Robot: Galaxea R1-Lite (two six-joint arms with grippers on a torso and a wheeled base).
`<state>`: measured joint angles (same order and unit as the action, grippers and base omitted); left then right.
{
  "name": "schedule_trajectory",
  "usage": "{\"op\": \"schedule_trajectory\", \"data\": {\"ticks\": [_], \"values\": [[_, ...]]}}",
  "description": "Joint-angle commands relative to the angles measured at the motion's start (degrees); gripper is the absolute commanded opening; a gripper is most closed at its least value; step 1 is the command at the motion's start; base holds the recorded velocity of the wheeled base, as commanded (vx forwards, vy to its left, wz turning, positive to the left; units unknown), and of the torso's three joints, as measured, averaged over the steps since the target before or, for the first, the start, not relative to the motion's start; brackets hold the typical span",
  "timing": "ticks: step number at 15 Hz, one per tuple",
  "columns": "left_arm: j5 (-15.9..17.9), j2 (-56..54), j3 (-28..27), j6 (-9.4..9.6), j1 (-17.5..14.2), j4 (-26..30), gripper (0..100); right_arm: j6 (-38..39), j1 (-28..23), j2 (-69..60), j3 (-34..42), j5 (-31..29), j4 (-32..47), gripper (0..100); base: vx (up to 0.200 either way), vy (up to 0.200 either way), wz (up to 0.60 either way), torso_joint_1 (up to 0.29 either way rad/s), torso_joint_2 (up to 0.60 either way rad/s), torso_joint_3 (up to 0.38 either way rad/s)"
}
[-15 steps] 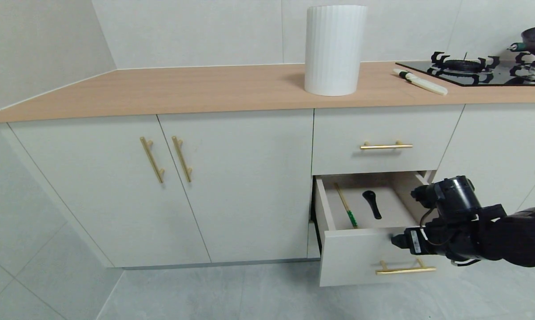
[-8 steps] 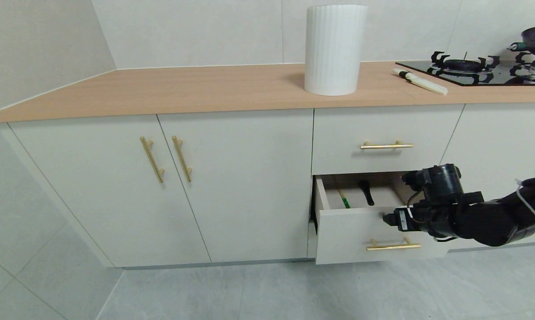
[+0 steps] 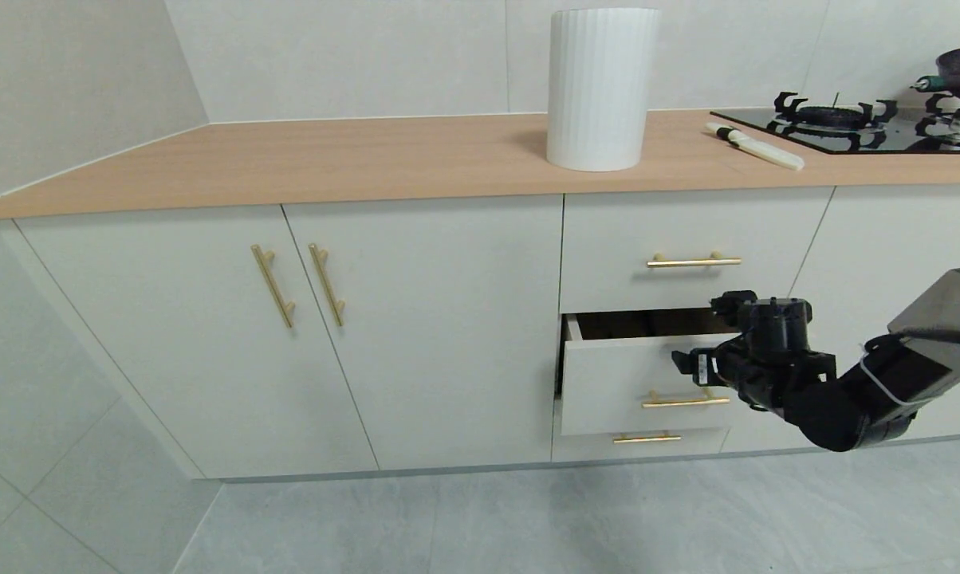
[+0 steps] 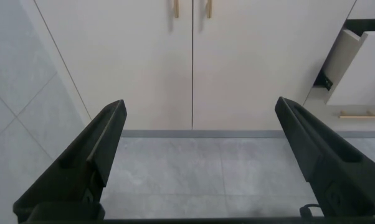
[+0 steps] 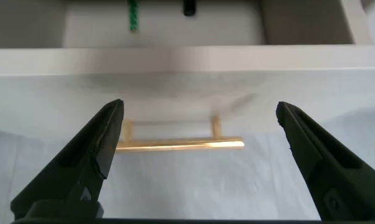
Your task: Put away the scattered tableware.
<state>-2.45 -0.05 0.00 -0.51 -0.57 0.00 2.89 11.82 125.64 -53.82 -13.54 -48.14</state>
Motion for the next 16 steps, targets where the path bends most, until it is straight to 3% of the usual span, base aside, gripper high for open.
{"op": "schedule_trajectory", "data": {"ticks": [1,7,16], "values": [[0.0,0.0,0.0,-0.02,0.0,0.0,100,-0.6,-0.1,5.6,-1.3,-0.4,-4.0,100,0.000,0.000,0.00,0.000,0.00,0.000],[0.0,0.0,0.0,-0.02,0.0,0.0,100,-0.6,-0.1,12.2,-5.2,-3.9,-13.4,100,0.000,0.000,0.00,0.000,0.00,0.000],[0.0,0.0,0.0,-0.02,0.0,0.0,100,-0.2,-0.7,17.2,-14.5,-8.9,-16.5,100,0.000,0.000,0.00,0.000,0.00,0.000]]}}
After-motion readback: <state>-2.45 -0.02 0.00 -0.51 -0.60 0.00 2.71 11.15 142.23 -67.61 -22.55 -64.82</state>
